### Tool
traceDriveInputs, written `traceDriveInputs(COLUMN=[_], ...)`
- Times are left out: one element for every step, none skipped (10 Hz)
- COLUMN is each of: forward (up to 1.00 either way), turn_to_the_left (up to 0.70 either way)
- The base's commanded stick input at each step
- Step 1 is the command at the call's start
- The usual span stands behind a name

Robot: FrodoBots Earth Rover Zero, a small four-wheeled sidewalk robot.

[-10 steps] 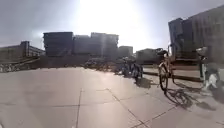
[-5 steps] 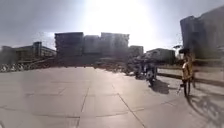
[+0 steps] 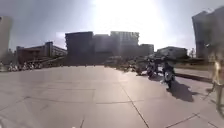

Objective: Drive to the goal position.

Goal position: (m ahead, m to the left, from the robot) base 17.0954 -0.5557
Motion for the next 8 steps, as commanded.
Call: traceDriveInputs(forward=[1.0,1.0,1.0,1.0,1.0,1.0,1.0,1.0], turn_to_the_left=[0.0,0.0,0.0,0.0,0.0,0.0,0.0,0.0])
